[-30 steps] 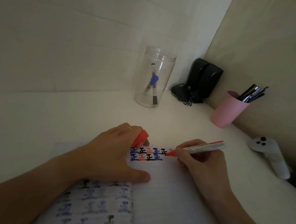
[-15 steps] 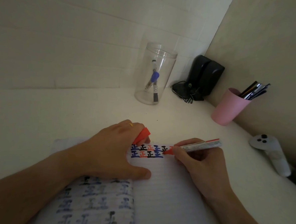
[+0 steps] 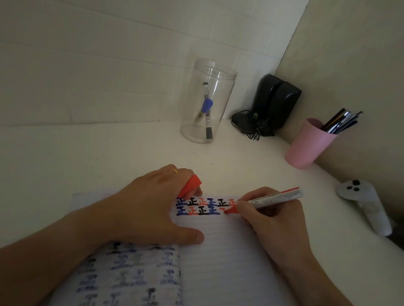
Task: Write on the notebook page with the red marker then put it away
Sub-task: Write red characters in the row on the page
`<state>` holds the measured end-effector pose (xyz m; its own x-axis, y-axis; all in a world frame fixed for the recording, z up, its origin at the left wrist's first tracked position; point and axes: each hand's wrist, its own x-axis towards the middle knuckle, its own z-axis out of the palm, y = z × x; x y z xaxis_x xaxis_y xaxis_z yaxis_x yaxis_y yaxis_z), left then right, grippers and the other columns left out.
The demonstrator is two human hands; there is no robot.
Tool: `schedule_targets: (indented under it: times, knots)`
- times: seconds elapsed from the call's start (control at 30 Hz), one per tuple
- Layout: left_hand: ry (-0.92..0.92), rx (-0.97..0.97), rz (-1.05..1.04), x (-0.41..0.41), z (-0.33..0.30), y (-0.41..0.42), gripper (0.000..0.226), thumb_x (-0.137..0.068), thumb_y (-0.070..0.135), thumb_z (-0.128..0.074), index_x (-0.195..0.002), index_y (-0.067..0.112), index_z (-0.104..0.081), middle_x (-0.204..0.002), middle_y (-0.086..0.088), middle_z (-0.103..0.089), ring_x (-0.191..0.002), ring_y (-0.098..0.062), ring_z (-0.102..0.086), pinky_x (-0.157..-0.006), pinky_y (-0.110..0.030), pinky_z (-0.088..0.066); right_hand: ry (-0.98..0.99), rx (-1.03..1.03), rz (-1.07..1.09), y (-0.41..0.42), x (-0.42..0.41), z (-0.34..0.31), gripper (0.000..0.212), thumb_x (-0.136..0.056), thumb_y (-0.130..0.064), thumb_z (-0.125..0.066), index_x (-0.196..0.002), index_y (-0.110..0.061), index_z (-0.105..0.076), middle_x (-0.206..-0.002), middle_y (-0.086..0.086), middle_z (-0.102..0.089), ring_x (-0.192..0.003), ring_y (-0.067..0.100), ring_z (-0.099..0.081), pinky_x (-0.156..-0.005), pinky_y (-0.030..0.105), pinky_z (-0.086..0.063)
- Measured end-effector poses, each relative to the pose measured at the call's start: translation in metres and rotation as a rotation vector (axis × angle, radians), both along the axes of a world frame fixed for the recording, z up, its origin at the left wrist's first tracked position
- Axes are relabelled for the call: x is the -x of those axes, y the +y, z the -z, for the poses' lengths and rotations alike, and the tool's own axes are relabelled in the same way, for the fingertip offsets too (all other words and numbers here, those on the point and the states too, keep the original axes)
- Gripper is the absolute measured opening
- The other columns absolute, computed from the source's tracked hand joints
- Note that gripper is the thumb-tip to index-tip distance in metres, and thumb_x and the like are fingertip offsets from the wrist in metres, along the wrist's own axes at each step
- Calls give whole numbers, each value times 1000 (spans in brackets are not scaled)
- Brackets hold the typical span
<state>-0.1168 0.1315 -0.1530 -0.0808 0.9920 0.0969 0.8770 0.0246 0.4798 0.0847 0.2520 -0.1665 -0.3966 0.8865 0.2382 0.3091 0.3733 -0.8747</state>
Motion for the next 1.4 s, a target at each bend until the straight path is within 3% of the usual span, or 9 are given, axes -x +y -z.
schedule_targets:
  times: [0.13, 0.53, 0.77, 0.97, 1.1, 1.27, 1.4]
  knots:
    - [-2, 11, -1, 0, 0, 0, 64, -64, 73, -73, -115, 43, -47, -104, 21, -50, -95, -1, -52, -86, -28, -48, 13, 18, 1, 1, -2, 0, 8, -76, -11, -79, -69, -14, -76, -58, -2, -72, -52, 6, -61, -56, 26, -48]
    - [-2, -16, 10, 1, 2, 0, 64, -64, 73, -73, -114, 41, -49, -102, 20, -52, -93, -2, -53, -85, -29, -48, 9, 0, -47, -2, 0, -1, 7, -75, -13, -82, -70, -16, -78, -66, 1, -77, -62, 10, -71, -62, 28, -56]
    - [2, -25, 10, 1, 2, 1, 64, -65, 72, -73, -115, 42, -48, -102, 20, -51, -93, -3, -53, -85, -29, -48, 2, -10, -86, -3, -2, -2, 11, -76, -7, -80, -69, -15, -77, -67, 1, -78, -62, 9, -71, -59, 22, -55]
    - [8, -37, 12, 2, 4, 1, 65, -64, 73, -73, -115, 41, -49, -102, 21, -52, -94, -3, -54, -85, -29, -48, -25, -44, 11, 0, -1, 0, 10, -73, -11, -77, -65, -16, -74, -64, 0, -75, -58, 11, -67, -54, 22, -52]
    - [10, -36, 12, 1, 3, 1, 65, -64, 72, -73, -115, 40, -49, -102, 21, -51, -94, -4, -53, -86, -30, -48, -18, -26, 19, 3, 0, 2, 12, -74, -10, -77, -64, -16, -72, -59, -5, -73, -53, 1, -62, -51, 16, -48]
    - [25, -49, 11, 1, 1, -2, 65, -65, 73, -71, -115, 38, -49, -100, 20, -51, -92, -4, -53, -84, -30, -49, 205, 86, -19, -1, 3, -10, 4, -83, 0, -73, -80, -3, -73, -53, -8, -69, -49, -1, -60, -49, 10, -45]
    - [35, -62, -4, -3, 2, -4, 54, -74, 71, -55, -113, 34, -49, -101, 14, -54, -91, -8, -53, -82, -31, -49, 291, 86, -44, -3, 20, -31, 13, -82, -9, -78, -93, -7, -72, -61, -3, -70, -55, 6, -61, -49, 19, -48]
